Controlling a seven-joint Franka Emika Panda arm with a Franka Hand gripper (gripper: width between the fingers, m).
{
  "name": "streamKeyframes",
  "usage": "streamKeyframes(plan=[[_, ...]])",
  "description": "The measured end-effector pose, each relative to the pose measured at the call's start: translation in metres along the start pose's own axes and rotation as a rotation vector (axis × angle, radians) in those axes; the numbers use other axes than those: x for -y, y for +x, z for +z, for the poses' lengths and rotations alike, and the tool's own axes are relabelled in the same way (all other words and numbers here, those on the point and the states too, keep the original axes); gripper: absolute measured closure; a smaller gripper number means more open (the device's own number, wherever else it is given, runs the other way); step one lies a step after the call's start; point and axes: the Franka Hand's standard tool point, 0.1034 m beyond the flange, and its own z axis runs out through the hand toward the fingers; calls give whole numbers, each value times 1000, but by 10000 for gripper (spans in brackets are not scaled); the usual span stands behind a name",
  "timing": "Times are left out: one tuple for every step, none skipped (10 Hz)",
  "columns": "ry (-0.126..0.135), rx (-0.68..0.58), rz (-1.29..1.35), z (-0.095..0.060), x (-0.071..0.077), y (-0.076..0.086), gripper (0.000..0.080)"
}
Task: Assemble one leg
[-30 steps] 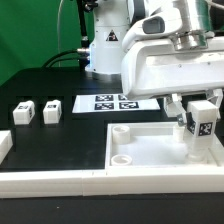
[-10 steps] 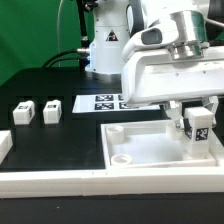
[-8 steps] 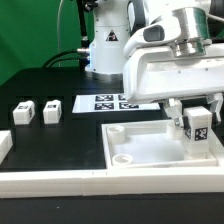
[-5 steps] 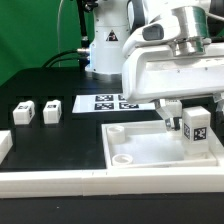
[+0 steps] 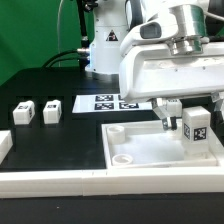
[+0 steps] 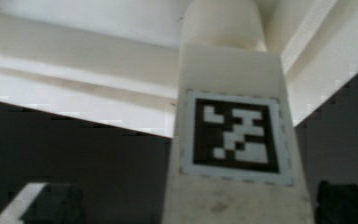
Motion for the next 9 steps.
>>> streamKeyframes(plan=[[-1, -2, 0, -1, -1, 1, 151], [-2, -3, 0, -1, -2, 2, 151], [6, 28, -1, 0, -1, 2, 151], [4, 20, 0, -1, -2, 5, 151], [5, 23, 0, -1, -2, 4, 151], [34, 138, 3, 2, 5, -2, 151], [58, 237, 0, -1, 8, 4, 151], [73, 309, 2, 0, 8, 7, 151], [95, 413, 7, -1, 8, 7, 151]])
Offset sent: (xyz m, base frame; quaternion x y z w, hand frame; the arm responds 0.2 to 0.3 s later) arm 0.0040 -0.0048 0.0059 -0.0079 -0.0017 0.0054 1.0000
